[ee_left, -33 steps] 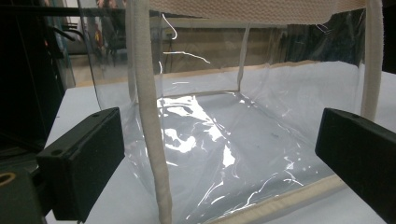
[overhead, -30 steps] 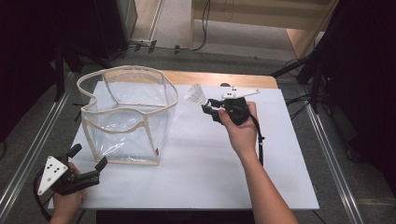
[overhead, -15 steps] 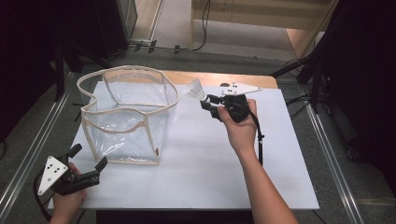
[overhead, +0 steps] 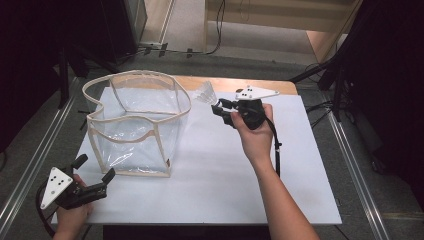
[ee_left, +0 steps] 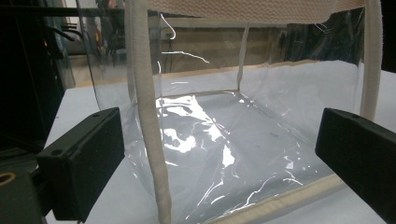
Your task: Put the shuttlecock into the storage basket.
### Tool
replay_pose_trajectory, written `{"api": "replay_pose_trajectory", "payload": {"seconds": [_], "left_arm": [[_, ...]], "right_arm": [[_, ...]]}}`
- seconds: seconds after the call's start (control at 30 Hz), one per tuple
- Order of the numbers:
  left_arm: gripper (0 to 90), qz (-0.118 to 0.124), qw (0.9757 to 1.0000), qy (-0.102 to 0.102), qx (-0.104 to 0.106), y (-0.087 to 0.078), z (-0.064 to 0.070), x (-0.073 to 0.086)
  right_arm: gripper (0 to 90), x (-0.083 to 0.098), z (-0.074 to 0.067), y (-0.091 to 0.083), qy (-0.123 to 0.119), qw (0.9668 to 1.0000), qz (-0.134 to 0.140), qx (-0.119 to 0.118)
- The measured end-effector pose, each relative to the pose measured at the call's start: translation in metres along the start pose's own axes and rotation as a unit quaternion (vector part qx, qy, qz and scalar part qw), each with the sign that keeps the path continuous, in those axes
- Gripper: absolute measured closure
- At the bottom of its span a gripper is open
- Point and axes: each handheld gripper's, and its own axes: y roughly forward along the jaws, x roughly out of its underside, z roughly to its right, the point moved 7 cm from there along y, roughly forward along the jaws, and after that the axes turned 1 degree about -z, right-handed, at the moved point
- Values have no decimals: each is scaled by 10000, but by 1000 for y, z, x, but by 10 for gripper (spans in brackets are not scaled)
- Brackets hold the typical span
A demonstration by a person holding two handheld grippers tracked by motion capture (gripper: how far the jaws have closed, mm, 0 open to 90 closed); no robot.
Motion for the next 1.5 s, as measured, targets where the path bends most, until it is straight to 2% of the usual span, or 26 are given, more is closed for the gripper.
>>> {"api": "replay_pose_trajectory", "payload": {"seconds": [0.5, 1.5], "left_arm": [[21, 2, 10000, 0, -1, 0, 0, 0], [21, 4, 10000, 11, 6, 0, 0, 0]], "right_arm": [[612, -12, -8, 0, -42, 9999, 135, -90], [612, -28, -27, 15, -131, 9991, 235, -326]]}}
